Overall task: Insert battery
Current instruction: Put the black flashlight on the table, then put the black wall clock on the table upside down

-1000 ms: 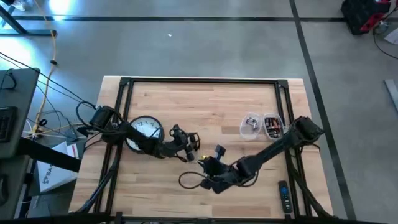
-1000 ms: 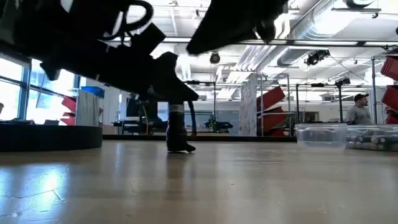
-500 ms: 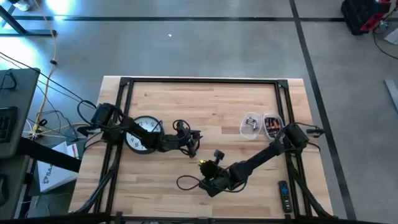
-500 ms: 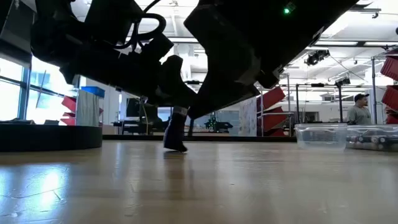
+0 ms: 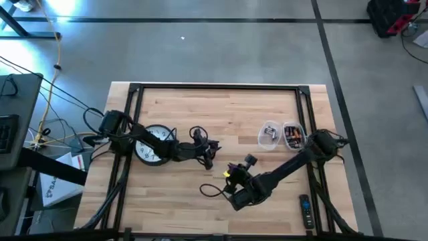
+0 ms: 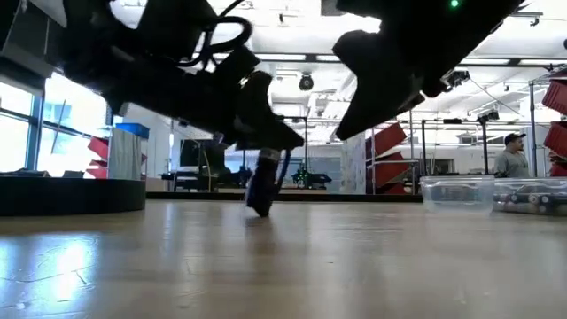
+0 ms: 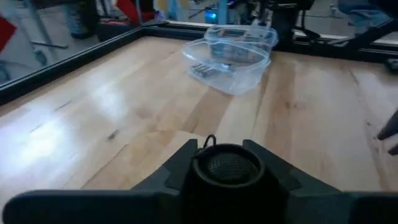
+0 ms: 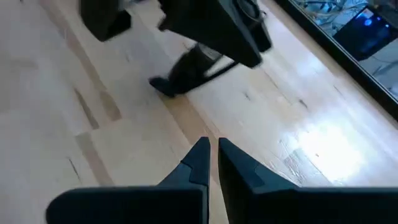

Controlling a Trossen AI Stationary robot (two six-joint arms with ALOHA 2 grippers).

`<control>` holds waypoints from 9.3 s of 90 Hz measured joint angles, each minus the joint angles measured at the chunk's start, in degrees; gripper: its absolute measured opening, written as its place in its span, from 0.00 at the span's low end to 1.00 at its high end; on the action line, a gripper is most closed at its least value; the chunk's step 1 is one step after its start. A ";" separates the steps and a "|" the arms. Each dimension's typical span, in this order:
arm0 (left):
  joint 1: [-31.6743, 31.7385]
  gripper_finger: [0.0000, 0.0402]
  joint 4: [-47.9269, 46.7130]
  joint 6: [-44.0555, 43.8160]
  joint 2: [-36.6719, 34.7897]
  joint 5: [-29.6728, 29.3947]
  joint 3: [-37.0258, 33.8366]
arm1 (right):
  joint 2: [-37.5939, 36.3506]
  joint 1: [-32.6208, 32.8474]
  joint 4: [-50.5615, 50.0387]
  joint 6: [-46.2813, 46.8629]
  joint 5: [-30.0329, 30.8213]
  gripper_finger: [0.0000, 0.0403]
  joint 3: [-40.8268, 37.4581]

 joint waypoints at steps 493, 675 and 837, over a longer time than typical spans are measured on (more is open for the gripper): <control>-3.44 0.27 -117.72 -37.23 -22.34 18.48 11.42 | 8.95 -10.71 44.81 -44.23 -27.40 0.00 -0.12; -12.76 0.36 -99.36 -14.18 -22.15 23.66 1.47 | 11.86 -14.21 41.02 -60.13 -15.73 0.57 -0.24; -17.21 0.35 -97.20 -19.17 -22.02 21.27 1.70 | 9.46 -10.24 23.41 -40.80 -7.30 0.57 10.08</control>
